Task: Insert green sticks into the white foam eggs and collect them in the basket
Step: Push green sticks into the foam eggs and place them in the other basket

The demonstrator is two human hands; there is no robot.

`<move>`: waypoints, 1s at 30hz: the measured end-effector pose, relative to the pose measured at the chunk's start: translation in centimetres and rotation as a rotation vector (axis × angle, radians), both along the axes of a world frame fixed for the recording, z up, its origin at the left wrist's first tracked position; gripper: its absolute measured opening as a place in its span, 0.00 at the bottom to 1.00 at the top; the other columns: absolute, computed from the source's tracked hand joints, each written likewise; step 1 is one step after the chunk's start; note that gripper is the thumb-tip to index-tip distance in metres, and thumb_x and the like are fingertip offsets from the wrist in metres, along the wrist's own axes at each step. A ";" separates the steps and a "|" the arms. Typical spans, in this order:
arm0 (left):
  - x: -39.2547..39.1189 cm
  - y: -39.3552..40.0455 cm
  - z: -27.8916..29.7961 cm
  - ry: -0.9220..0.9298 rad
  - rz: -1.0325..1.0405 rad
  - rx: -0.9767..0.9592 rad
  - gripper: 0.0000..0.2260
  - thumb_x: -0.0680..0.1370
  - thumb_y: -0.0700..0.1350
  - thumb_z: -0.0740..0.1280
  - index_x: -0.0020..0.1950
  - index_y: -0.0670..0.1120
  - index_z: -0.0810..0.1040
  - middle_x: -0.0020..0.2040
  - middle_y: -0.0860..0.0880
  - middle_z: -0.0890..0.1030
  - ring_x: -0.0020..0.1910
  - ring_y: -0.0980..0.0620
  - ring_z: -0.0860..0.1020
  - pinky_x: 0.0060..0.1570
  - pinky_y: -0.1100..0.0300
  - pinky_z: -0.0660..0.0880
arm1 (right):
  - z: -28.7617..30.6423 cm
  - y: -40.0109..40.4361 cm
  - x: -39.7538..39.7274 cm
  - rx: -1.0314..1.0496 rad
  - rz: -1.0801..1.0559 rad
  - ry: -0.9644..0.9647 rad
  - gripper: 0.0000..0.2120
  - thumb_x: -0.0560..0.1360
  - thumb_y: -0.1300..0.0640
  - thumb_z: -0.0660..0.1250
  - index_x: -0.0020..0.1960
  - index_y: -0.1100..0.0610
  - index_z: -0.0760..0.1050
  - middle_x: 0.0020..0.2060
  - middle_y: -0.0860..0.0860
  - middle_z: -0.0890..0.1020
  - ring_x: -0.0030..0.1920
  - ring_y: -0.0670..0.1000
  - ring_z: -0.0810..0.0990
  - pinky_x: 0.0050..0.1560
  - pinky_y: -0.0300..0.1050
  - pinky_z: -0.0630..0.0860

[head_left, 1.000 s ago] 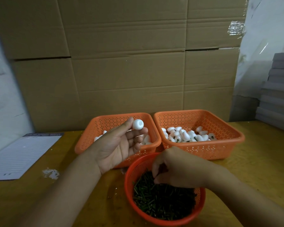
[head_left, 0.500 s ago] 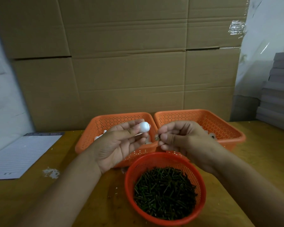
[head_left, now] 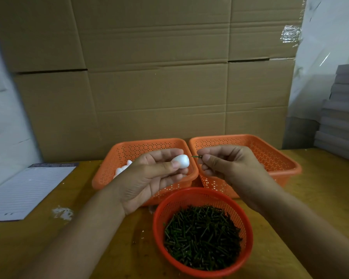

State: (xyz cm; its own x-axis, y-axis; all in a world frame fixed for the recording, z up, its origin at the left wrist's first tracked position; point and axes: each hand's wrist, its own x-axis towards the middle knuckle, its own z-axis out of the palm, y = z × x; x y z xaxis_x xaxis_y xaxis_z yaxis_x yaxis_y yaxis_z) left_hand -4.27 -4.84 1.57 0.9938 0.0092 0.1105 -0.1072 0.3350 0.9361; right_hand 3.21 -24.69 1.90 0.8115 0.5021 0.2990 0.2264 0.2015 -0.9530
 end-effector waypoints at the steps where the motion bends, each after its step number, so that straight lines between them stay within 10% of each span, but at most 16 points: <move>1: 0.0 0.0 0.0 -0.003 0.006 0.007 0.14 0.69 0.38 0.76 0.53 0.43 0.86 0.54 0.38 0.84 0.51 0.47 0.85 0.47 0.60 0.81 | 0.0 0.0 0.0 -0.023 -0.024 -0.038 0.07 0.76 0.67 0.69 0.47 0.58 0.84 0.33 0.54 0.84 0.35 0.46 0.83 0.39 0.35 0.79; 30: 0.1 -0.4 -0.3 -0.073 0.053 0.148 0.10 0.71 0.40 0.76 0.52 0.47 0.86 0.56 0.41 0.85 0.53 0.46 0.85 0.48 0.60 0.81 | -0.3 0.4 -0.2 -0.145 -0.081 -0.218 0.01 0.73 0.63 0.74 0.44 0.61 0.83 0.31 0.53 0.84 0.30 0.49 0.80 0.35 0.40 0.77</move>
State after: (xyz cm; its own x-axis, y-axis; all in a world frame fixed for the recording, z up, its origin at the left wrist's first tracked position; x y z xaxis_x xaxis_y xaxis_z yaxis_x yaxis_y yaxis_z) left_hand -4.16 -5.28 1.30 0.9817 0.0393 0.1861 -0.1902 0.1858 0.9640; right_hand 3.00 -24.29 1.65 0.7752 0.4882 0.4010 0.4392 0.0397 -0.8975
